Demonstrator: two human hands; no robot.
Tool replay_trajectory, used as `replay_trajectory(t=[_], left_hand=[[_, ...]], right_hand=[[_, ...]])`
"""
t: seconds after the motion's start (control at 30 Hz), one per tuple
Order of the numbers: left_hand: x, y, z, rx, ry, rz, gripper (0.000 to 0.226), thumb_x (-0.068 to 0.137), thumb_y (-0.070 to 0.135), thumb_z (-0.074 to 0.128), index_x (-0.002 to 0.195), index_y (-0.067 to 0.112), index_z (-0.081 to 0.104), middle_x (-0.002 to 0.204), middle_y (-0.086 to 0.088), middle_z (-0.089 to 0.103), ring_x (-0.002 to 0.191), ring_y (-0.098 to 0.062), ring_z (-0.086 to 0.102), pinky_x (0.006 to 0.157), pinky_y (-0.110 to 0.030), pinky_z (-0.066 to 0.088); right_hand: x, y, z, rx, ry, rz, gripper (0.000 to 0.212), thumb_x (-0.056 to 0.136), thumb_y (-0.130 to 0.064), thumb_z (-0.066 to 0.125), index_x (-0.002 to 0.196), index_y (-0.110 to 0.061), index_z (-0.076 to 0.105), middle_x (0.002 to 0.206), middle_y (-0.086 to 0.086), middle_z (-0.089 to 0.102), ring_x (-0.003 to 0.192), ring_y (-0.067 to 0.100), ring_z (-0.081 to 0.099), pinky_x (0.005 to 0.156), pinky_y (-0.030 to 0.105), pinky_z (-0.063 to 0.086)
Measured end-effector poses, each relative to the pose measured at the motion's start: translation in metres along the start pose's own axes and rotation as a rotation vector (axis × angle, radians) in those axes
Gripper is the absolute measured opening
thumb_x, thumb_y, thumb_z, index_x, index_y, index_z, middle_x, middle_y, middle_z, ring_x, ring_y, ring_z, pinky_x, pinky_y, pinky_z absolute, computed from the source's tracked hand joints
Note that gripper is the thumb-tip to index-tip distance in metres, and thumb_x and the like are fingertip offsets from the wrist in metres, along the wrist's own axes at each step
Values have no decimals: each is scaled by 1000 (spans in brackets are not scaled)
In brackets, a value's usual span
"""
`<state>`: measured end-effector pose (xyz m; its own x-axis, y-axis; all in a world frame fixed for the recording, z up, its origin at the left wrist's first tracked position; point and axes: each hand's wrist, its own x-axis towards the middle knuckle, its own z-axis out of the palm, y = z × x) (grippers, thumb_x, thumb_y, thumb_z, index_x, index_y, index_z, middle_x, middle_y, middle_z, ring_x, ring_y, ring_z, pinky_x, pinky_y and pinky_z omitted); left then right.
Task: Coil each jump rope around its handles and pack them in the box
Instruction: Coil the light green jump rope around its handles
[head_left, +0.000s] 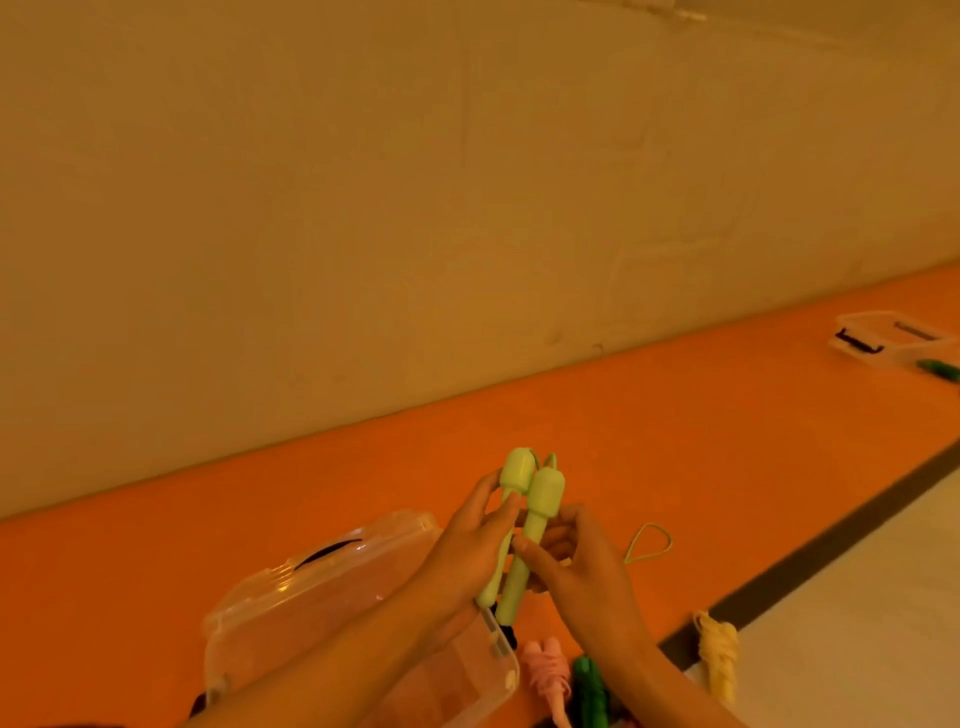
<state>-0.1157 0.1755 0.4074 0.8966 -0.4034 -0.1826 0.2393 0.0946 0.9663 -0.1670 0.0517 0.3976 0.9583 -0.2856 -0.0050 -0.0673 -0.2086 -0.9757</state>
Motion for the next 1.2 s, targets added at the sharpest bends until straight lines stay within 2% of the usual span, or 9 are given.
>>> replay_trajectory(t=[0.1,0.37,0.5,0.63,0.8,0.9,1.03,1.13,1.2], left_hand=[[2,-5,-13,-8,-33,-17,33,96,41,57,124,57,54,129,3,66,113,-25,67,92,-61,53],[7,4,-23,56,-48,56,55,97,23,62,144,43,43,118,-5,69,72,-19,68,54,-33,53],[9,9,-32,128,-159,19,53,94,21,66,140,38,46,107,-7,75,78,-25,71,51,-30,50],[5,11,-31,218,-281,-2,52,93,17,67,139,32,47,106,-8,76,80,-24,72,55,-29,54],[7,14,-27,250,-271,4,59,82,9,79,133,27,55,107,-7,74,83,-32,74,67,-42,61],[7,16,-25,265,-260,26,58,78,7,82,128,25,59,106,-10,73,81,-34,74,74,-55,60],[12,16,-26,344,-212,74,57,75,14,86,125,26,61,104,-4,72,81,-28,75,72,-54,61],[15,17,-24,790,-160,294,70,78,39,84,139,38,50,117,12,64,88,-9,69,77,-43,59],[16,16,-19,1175,-125,415,81,84,48,73,152,38,30,136,15,54,102,-10,63,84,-40,54]], right_hand=[[2,1,6,-33,-24,-20,20,86,-21,76,95,-17,59,76,1,65,62,10,64,52,22,51],[15,-7,-3,-328,-6,-200,26,80,-40,79,89,-30,57,79,-9,58,70,8,54,59,25,45],[35,-6,-23,-479,115,-380,47,80,-62,65,113,-33,47,110,-14,51,97,6,50,79,21,43],[50,-8,-40,-503,-110,-430,59,89,-61,53,139,-30,47,131,-16,52,120,-1,48,94,13,38],[55,0,-41,-420,-171,-404,26,97,-43,56,114,-24,60,95,-10,64,82,6,59,70,35,49],[53,-1,-40,-308,-200,-371,23,96,-44,55,107,-24,56,74,-8,59,59,8,51,54,31,43],[51,-10,-42,-141,-239,-253,29,89,-43,60,107,-20,55,77,7,65,49,17,56,44,33,47],[51,-10,-40,-134,-202,-253,31,86,-45,61,104,-20,56,75,9,61,50,16,53,47,37,45],[55,-9,-35,-157,-194,-295,29,88,-47,60,103,-23,56,74,2,61,54,14,53,49,37,45]])
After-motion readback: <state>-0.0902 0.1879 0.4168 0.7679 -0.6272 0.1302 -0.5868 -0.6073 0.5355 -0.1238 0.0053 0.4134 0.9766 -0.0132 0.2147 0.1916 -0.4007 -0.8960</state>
